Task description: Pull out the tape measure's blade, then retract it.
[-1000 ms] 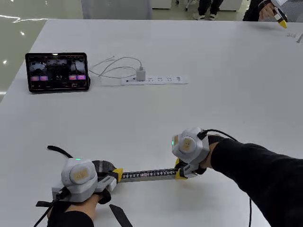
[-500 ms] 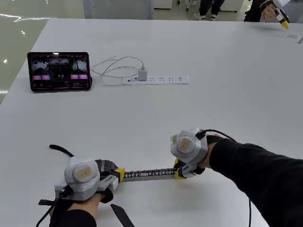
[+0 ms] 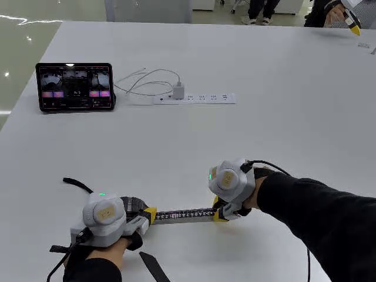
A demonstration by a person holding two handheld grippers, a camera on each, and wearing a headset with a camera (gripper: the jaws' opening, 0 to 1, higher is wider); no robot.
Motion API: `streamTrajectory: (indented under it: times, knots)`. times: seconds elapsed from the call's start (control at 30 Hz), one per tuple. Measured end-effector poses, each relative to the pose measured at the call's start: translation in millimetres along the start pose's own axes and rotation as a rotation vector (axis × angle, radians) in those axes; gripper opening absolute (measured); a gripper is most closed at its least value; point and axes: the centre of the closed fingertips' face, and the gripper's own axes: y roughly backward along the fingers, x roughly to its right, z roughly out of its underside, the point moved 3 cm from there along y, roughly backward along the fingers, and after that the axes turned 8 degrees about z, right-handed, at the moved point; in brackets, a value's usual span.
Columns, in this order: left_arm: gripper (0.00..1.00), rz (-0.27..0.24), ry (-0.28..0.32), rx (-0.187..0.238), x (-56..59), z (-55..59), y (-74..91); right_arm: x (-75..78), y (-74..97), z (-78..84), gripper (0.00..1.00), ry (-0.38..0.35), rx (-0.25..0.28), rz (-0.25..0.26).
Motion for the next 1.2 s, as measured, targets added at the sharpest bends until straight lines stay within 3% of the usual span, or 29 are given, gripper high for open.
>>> streamTrajectory:
  times: [1.2]
  knots:
    - [0.64, 0.005, 0.006, -0.008, -0.9, 0.3, 0.1, -4.9, -7.7, -19.0, 0.09, -0.011, 0.014, -0.002]
